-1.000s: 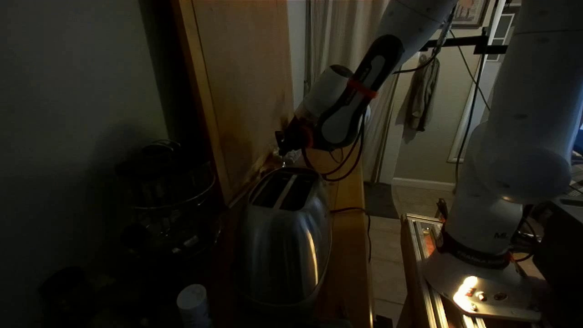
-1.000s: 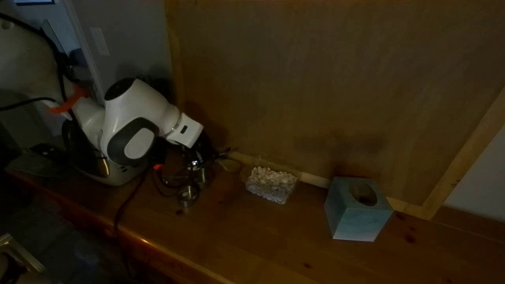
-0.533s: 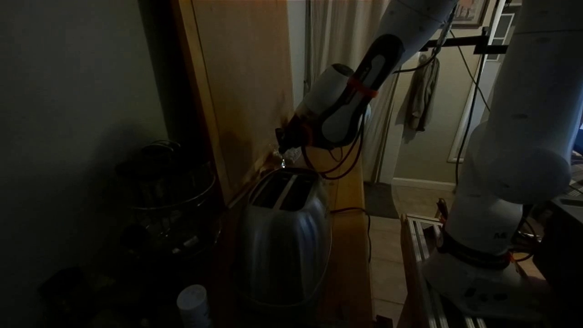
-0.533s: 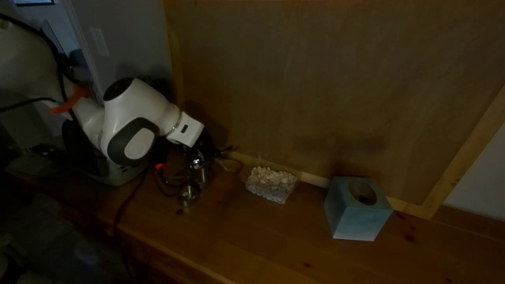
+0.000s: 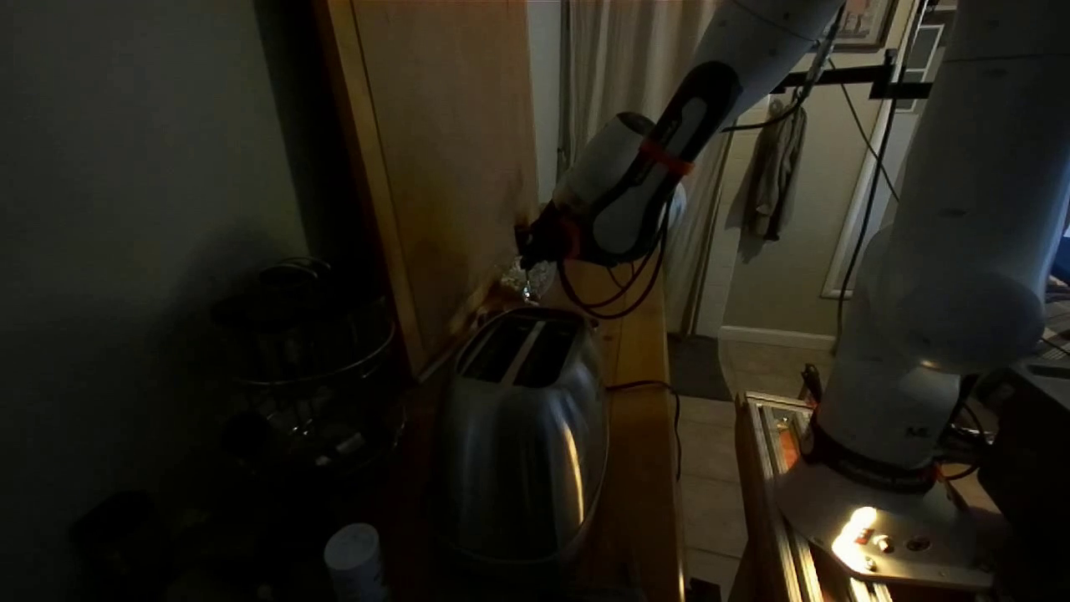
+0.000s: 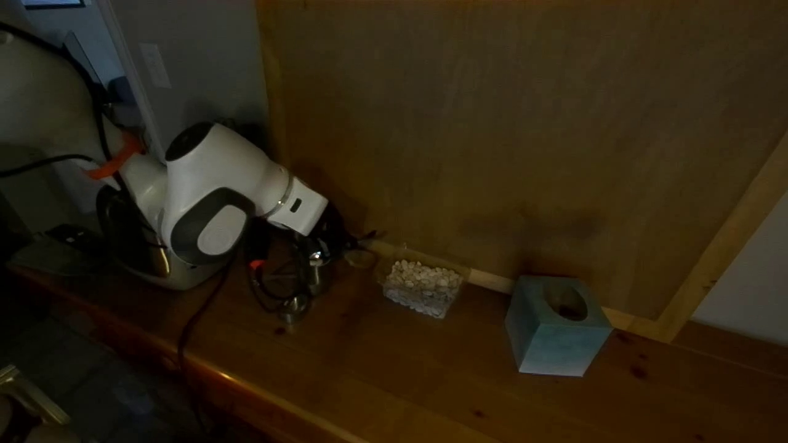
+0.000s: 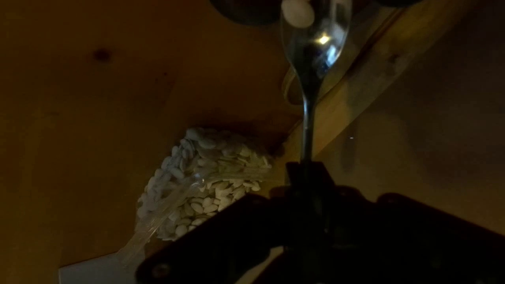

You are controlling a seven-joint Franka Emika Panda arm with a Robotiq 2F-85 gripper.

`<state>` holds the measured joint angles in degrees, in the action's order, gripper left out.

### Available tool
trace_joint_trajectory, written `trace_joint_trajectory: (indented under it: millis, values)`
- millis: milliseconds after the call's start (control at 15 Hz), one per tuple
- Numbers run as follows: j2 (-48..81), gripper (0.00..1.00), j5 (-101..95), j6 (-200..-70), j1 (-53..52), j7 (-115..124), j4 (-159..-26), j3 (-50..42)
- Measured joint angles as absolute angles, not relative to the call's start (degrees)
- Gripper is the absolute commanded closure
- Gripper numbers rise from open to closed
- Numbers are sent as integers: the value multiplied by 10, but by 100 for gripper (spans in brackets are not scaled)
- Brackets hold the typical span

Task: Use the silver spoon to place contents from the clear container on the right into the medium measuring cup.

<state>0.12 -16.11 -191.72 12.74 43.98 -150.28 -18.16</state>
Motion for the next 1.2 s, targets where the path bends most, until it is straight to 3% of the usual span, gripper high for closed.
trace_joint_trajectory:
  millis: [1200]
  values:
    - [14,98,-177,-1902,131,445,-1493,-178]
